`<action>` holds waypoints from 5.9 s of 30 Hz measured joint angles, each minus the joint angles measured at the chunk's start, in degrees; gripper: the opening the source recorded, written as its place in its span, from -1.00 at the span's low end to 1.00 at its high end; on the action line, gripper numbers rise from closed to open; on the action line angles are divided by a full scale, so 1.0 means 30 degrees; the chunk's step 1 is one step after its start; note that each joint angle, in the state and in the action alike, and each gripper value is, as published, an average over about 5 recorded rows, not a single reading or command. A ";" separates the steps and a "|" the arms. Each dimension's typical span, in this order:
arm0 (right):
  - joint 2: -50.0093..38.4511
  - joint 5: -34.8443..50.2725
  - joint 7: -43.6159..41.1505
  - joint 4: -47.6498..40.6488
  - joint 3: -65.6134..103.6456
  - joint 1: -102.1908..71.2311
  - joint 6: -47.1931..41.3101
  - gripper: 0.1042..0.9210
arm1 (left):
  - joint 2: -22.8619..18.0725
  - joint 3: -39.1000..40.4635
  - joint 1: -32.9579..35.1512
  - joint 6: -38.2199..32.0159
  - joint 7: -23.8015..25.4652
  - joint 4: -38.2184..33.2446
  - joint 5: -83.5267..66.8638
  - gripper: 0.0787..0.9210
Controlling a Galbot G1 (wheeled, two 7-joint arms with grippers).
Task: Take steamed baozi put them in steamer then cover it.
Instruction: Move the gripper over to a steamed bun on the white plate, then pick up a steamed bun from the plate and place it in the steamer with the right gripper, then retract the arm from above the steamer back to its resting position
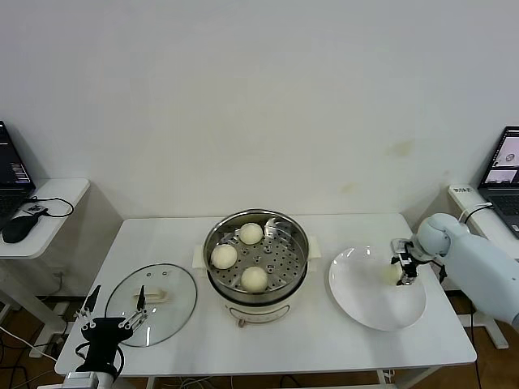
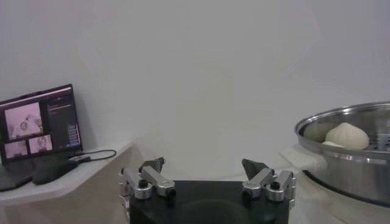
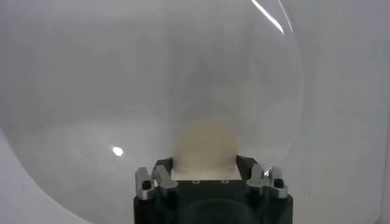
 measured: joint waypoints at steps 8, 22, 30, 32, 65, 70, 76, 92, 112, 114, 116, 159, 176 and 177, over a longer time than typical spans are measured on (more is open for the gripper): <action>-0.1108 0.1576 -0.0587 0.1937 -0.1287 0.1809 -0.0969 0.30 | 0.0113 0.0042 -0.0164 0.0024 0.0005 -0.0076 -0.0004 0.77; -0.0688 0.7424 -0.0212 0.6671 -0.7150 1.0360 -0.4116 0.34 | 0.0256 0.0287 -0.0629 0.0061 0.0013 0.0024 -0.0043 0.77; 0.1376 1.1048 0.1044 0.8198 -0.9538 1.2764 -0.6264 0.34 | 0.0067 0.0289 -0.0761 0.0068 0.0013 0.0099 -0.0035 0.77; 0.1988 1.1674 0.1403 0.8312 -0.9875 1.2945 -0.6745 0.34 | 0.0028 0.0222 -0.0739 0.0066 0.0012 0.0083 -0.0036 0.77; 0.5956 1.0754 0.2984 0.6707 -1.0886 0.9682 -0.8192 0.65 | -0.0181 -0.0260 -0.0631 0.0026 -0.0019 -0.0216 -0.0162 0.77; 0.5503 1.1002 0.3086 0.7206 -1.0320 0.9823 -0.8372 0.76 | -0.0172 -0.0315 -0.0663 0.0024 -0.0030 -0.0131 -0.0177 0.77; 0.4201 1.2204 0.3907 0.8595 -0.9265 1.0057 -0.8701 0.76 | -0.0136 -0.0327 -0.0779 0.0023 -0.0042 -0.0002 -0.0315 0.77; -0.1312 1.5976 1.4786 1.4834 0.2463 -0.2099 -0.4721 0.76 | -0.0284 -0.0006 -0.1065 -0.0178 -0.0436 0.1076 0.0691 0.77; 0.3735 1.2935 1.9227 1.7238 2.1321 -2.1794 0.3652 0.76 | 0.0070 -0.2645 -0.0736 -0.2752 -0.0892 0.5530 1.9143 0.77; 0.4110 1.2864 1.9389 1.7398 2.2284 -2.2726 0.4026 0.76 | 0.0158 -0.2735 -0.0707 -0.2946 -0.0844 0.5846 2.0821 0.77; 0.4441 1.2792 1.9523 1.7557 2.3110 -2.3472 0.4342 0.76 | 0.0247 -0.2748 -0.0785 -0.3163 -0.0789 0.6187 2.2162 0.77; 0.7401 1.2024 1.9908 1.9248 2.7561 -2.8846 0.6027 0.76 | 0.1951 0.0874 -0.7624 -0.4602 0.0669 1.3104 2.5855 0.77; 0.7702 1.1913 1.9748 1.9062 2.7493 -2.8970 0.6064 0.76 | 0.1969 0.1417 -0.9813 -0.4403 0.1039 1.4970 2.5566 0.69; 0.7705 1.1914 1.9738 1.9051 2.7492 -2.8970 0.6065 0.76 | 0.1963 0.1426 -0.9891 -0.4394 0.1043 1.5074 2.5541 0.63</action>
